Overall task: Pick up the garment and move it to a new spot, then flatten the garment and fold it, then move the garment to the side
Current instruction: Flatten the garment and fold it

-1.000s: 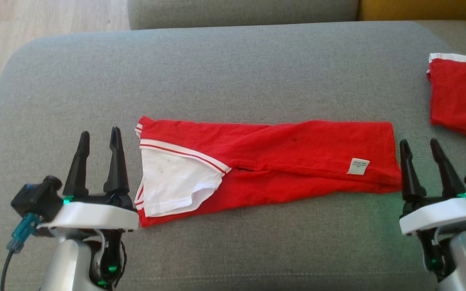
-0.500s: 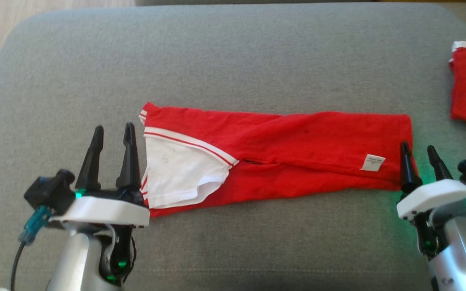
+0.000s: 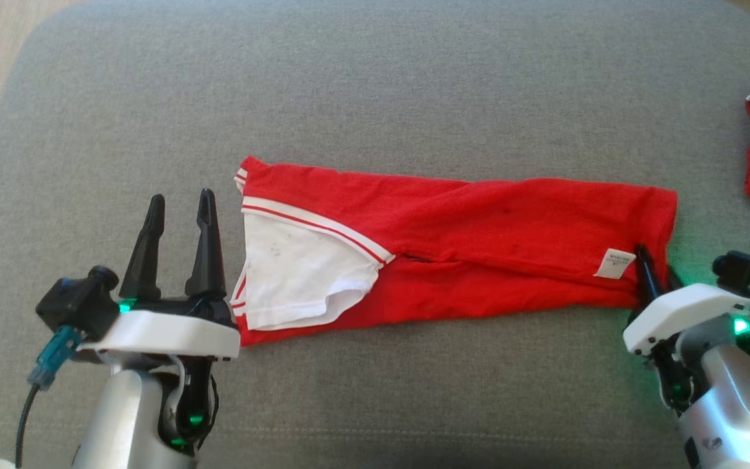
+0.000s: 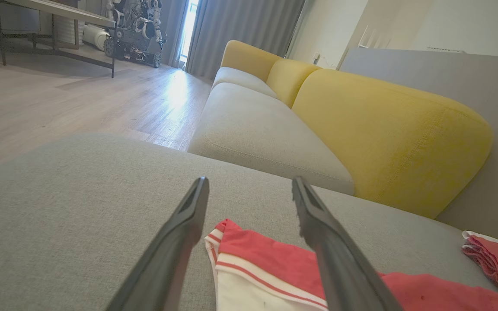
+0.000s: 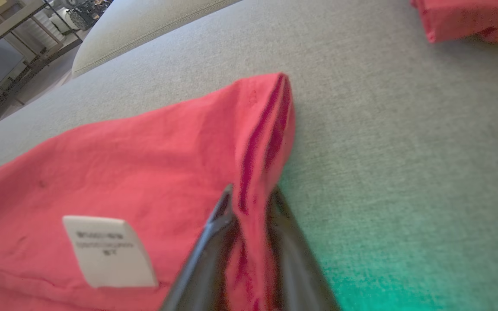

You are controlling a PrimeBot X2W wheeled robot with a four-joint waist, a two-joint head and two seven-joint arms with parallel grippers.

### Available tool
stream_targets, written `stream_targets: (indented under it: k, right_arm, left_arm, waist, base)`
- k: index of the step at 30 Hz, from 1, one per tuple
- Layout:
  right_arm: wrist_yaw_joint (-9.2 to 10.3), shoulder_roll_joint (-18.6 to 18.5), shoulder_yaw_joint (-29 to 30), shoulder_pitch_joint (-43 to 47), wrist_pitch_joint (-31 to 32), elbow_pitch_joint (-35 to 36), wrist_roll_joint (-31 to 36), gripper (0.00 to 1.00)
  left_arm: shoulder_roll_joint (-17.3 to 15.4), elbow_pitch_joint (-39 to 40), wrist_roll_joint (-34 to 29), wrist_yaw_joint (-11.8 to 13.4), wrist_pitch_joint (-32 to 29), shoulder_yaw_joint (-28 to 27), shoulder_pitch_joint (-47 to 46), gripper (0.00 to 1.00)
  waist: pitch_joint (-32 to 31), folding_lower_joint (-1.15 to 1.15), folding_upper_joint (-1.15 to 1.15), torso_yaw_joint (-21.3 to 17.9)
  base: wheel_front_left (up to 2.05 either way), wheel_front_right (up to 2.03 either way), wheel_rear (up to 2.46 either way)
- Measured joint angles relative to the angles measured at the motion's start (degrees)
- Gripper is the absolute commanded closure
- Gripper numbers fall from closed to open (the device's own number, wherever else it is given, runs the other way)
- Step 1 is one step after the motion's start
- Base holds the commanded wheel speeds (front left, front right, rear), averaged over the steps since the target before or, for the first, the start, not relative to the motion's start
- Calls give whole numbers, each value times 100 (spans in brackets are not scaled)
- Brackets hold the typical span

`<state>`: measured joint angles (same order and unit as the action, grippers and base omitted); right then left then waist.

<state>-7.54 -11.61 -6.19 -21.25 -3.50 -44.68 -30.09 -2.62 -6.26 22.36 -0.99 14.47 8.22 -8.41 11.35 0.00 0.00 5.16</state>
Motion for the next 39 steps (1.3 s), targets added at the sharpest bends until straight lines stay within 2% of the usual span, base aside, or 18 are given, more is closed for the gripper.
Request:
stream_targets:
  k: [10, 18, 23, 32, 39]
  right_arm:
    - [0, -367, -31, -65, -277, -349, 207, 100]
    - [0, -704, 645, -368, -468, -635, 846, 100]
    - [0, -890, 1189, -566, -514, -758, 1502, 100]
    - [0, -441, 1247, -557, -353, -363, 1857, 100]
    - [0, -63, 925, -402, 57, 538, 1736, 100]
  left_arm:
    - [0, -54, 0, 4, 0, 0, 0, 0]
    - [2, -62, 0, 4, 0, -10, 0, 0]
    - [2, -92, 4, 0, 0, -22, 0, 0]
    - [3, -147, 60, -1, 0, -16, 7, 0]
    - [5, -156, 60, -2, 0, -111, 34, 0]
  waist:
    - [-66, 0, 0, -101]
    - [-89, 0, 0, -153]
    - [-115, 0, 0, -173]
    - [-279, 0, 0, -192]
    - [-460, 0, 0, -252]
  base:
    - [0, 0, 0]
    - [0, 0, 0]
    - [0, 0, 0]
    - [0, 0, 0]
    - [0, 0, 0]
